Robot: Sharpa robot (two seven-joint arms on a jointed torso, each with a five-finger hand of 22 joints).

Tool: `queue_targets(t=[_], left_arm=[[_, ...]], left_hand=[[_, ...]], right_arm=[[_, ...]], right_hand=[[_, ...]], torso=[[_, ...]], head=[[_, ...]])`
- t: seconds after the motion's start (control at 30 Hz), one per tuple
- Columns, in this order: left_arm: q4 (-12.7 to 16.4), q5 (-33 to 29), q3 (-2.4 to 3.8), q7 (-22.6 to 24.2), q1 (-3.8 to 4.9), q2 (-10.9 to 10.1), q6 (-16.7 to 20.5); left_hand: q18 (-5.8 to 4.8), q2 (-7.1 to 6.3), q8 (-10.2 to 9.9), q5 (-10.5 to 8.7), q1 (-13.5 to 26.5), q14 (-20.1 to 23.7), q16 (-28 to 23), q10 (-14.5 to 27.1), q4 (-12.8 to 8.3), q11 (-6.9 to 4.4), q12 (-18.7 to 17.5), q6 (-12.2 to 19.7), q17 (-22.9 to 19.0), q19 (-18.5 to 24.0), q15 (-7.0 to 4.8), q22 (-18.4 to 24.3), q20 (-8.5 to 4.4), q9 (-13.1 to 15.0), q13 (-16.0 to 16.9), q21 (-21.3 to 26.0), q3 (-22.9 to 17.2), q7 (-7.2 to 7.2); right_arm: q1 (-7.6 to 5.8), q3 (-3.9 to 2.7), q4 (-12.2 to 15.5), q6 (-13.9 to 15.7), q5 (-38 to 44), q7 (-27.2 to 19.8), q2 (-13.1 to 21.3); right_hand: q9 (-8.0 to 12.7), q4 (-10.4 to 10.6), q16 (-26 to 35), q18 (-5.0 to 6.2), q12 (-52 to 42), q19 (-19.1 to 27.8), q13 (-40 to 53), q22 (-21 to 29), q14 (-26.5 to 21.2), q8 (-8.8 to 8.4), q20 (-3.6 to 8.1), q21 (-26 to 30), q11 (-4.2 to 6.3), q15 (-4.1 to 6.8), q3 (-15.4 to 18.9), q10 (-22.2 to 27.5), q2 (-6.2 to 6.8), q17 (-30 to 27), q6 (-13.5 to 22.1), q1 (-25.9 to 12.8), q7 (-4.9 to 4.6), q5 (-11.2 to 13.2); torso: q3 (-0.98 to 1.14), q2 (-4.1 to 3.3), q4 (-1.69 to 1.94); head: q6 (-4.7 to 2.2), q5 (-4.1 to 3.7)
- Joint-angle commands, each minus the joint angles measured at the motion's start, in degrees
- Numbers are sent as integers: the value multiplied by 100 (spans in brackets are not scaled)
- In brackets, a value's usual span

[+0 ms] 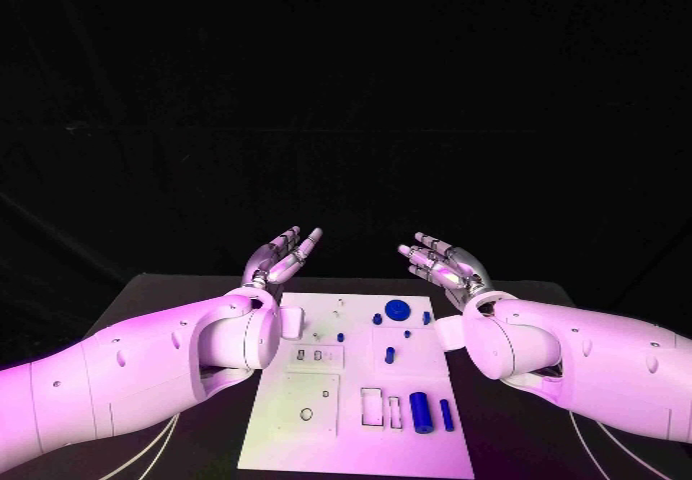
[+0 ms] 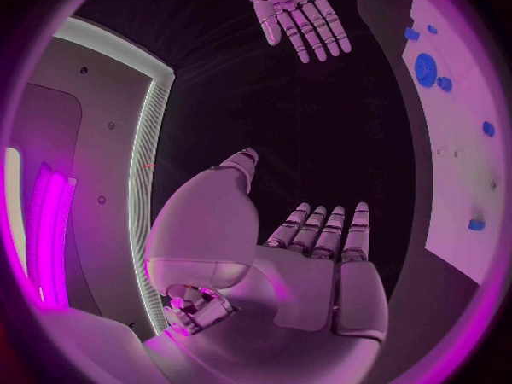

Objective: Assemble the parts on the task board

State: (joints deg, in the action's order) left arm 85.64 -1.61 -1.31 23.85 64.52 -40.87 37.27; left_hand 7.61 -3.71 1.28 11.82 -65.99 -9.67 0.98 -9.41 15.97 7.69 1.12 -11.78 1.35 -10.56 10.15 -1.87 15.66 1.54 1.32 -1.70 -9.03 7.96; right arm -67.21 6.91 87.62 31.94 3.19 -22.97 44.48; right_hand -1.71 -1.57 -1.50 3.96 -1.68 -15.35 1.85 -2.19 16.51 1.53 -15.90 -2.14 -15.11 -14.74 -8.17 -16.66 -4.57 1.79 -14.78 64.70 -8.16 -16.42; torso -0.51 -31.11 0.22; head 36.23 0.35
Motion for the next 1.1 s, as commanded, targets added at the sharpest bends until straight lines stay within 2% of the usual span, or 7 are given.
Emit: queue_targets(t=[0.03,0.47,0.67,0.77,0.9,1.0,1.1], left_arm=[[2,-39,3,-138,9,13,-307],[25,-158,3,-85,10,-136,-524],[126,-103,2,-44,15,-307,-554],[257,-89,2,-53,27,-463,-588],[478,-79,1,-48,44,-681,-655],[645,-76,2,-57,71,-812,-724],[786,-75,2,-72,115,-899,-757]], left_hand=[[146,-3,38,76,-267,-35,43,-91,86,45,32,-101,11,-33,84,-12,79,13,15,-44,-26,234],[167,60,56,70,-424,-160,61,-242,67,160,48,-247,26,6,98,-18,94,28,29,-66,-119,339],[77,0,150,67,-723,-350,74,-568,58,269,74,-858,40,-73,134,-50,128,88,54,-141,-145,430],[-91,1,253,63,-860,-578,106,-733,50,193,86,-1429,63,-291,253,-102,132,141,67,-252,-120,353],[-330,22,323,57,-1031,-1685,321,-1315,31,262,158,-2021,172,-1251,460,-313,125,172,113,-680,-44,399],[-232,60,441,51,-1131,-3261,741,-2518,11,503,393,-2685,352,-2377,183,-556,101,225,223,-1202,5,556],[15,77,538,50,-1230,-3864,1009,-3675,-16,486,623,-3372,444,-2875,55,-675,80,260,286,-1526,69,515]], right_arm=[[-89,73,-35,-1058,457,459,-10],[-241,156,-157,-1029,1492,379,170],[-268,149,-212,-1054,2135,487,175],[-322,147,-245,-1134,2555,618,170],[-394,146,-279,-1197,3098,813,171],[-459,145,-312,-1228,3571,961,181],[-524,141,-341,-1334,4117,1106,195]], right_hand=[[-23,-59,-48,127,-36,-47,18,-21,159,42,-91,-44,-60,-55,-85,-160,-5,19,-151,325,-896,-76],[-66,-300,-100,163,-84,-229,56,-93,695,102,-91,-194,-49,-8,-199,-700,27,60,-643,573,-896,-45],[-204,-624,-498,401,-413,-1448,189,-360,2856,392,-75,-732,146,231,-306,-2775,99,203,-2238,905,-787,147],[-202,-703,-484,456,-417,-1605,180,-392,3114,415,-74,-827,200,285,-352,-3222,112,186,-2688,952,-725,156],[-195,-794,-468,508,-361,-1861,178,-442,3336,397,-77,-963,249,342,-379,-3434,163,191,-3046,994,-695,182],[-219,-878,-519,606,-364,-2226,177,-515,3676,434,-77,-1166,329,449,-440,-3734,184,196,-3599,1028,-632,203],[-228,-972,-625,677,-405,-2648,171,-592,4158,490,6,-1398,488,596,-599,-4139,201,206,-3968,1037,-511,104]], torso=[[-2,1,0],[-1,-9,4],[7,-49,-8],[9,-103,-27],[9,-186,-40],[-7,-247,-31],[-21,-320,-2]], head=[[0,0],[102,-71],[130,-45],[129,-42],[131,-59],[142,-68],[149,-84]])
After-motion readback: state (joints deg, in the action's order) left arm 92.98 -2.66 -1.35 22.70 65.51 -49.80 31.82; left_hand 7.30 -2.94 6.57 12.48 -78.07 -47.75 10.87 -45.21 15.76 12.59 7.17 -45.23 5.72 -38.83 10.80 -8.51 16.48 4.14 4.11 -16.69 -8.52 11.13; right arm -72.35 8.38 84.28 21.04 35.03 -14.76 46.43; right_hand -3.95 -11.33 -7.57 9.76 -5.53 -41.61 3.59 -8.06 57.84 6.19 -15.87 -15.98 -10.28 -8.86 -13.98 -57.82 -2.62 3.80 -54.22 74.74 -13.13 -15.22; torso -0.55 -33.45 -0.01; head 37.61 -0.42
